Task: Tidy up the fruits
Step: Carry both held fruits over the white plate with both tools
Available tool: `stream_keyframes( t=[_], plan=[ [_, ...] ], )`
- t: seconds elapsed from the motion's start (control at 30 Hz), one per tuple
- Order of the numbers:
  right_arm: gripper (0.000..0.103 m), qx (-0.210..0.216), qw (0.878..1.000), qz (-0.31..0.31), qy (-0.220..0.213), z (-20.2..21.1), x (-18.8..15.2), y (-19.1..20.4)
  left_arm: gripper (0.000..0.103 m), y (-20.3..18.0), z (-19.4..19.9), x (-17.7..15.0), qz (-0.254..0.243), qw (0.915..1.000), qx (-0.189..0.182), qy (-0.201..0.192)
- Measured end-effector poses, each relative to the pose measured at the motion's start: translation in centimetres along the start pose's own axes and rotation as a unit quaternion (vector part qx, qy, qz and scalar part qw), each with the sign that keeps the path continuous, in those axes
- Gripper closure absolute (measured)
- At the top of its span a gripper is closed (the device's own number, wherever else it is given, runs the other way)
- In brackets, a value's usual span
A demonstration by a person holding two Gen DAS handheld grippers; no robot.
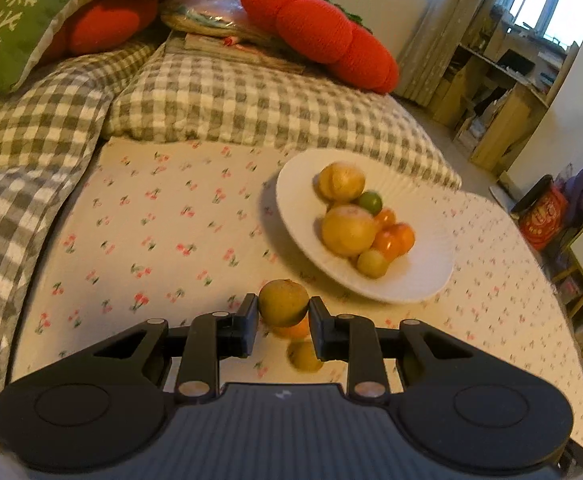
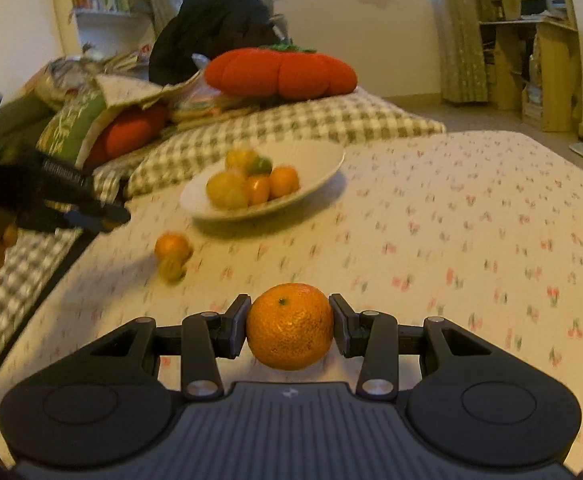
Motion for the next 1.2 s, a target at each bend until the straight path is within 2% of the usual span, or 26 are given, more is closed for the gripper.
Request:
stream_keyframes(
  t=[0.2, 0.33, 0.53, 0.7, 1.0, 1.2],
  plan=[
    [0.064, 0.011, 1.0, -0.022, -0.008, -1.8, 2.9, -1.1, 0.079, -1.1, -1.2, 1.9, 0.006, 0.9997, -0.023, -0.008],
    [0.064, 0.027, 0.999, -0.043, 0.003, -2.9, 3.9, -1.6, 0.079, -1.3, -2.4, 3.3, 0.028, 0.9985, -0.046, -0.006],
    [0.064, 0.024, 0.999, -0.033, -0.001, -3.8, 5.3, -1.8, 0.079, -1.3, -4.1, 4.9, 0.027, 0.9987, -0.043, -0.008],
    [0.064, 0.021, 1.0, -0.008, -0.009, -5.5, 6.8, -1.1, 0.079, -2.8, -5.6, 5.5, 0.004, 0.9986, -0.051, -0.008],
    [0.064, 0.012, 1.0, 0.028, 0.001, -9.9, 8.7, -0.2, 0.079, -5.3, -8.1, 6.5, -0.018, 0.9967, -0.078, -0.016],
    [0.064, -0.004, 0.996, 0.085, 0.006, -12.2, 8.7, 0.6, 0.079, -6.3, -9.6, 6.4, -0.031, 0.996, -0.083, -0.009]
  ],
)
Point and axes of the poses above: each gripper's, at about its wrist camera, not at the fingertips, and z roughly against the way its jaws point, y to its left, x to its top, the point moved 6 cm from there along -z, roughly the way its jaws point, and after that the axes turned 6 degrees about -x, right-handed, at the moved point
